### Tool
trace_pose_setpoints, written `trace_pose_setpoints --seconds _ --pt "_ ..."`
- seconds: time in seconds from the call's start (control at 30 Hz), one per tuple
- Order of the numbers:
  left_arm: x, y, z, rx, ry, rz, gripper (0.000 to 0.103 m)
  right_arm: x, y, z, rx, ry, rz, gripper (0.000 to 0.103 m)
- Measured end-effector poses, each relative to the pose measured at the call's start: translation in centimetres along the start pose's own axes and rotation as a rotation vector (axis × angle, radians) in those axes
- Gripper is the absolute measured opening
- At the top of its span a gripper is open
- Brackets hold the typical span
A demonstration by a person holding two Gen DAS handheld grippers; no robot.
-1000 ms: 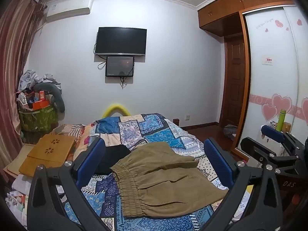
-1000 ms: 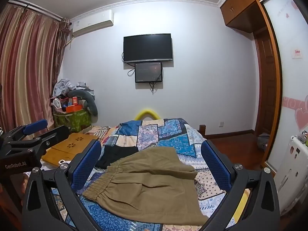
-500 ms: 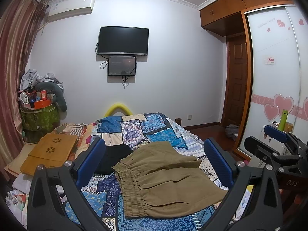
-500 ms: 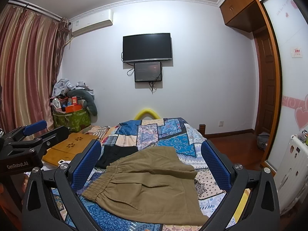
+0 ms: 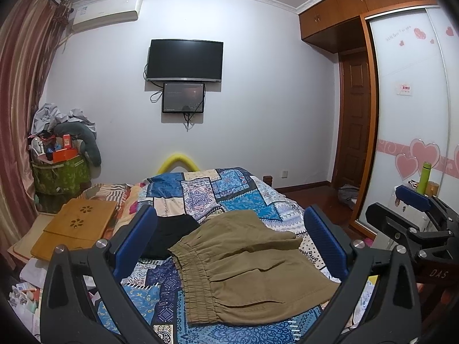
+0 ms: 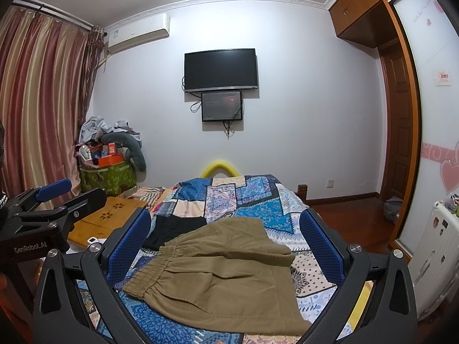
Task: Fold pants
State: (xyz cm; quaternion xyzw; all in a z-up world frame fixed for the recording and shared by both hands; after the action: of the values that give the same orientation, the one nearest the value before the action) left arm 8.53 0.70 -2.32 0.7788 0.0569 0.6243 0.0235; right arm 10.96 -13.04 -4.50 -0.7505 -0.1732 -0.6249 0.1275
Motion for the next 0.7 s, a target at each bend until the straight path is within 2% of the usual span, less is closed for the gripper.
trace_pose_setpoints --seconds 0.7 --pt "-0.09 0.27 -0.17 0.004 0.008 0.011 0.103 0.33 -0.53 0.03 -0.001 0.001 -0.019 0.103"
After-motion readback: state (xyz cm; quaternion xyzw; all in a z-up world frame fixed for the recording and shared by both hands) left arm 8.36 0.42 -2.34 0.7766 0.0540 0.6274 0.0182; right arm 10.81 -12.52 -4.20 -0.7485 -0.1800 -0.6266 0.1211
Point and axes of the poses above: each gripper's, at about its wrist camera, not at the fingertips, and z roughly the way its jaws point, y to its right, x to its top, the point moved 7 cm from there along z, roughly the way its jaws point, and after that the axes turned 4 degrees about -z, right-handed, at the moved point
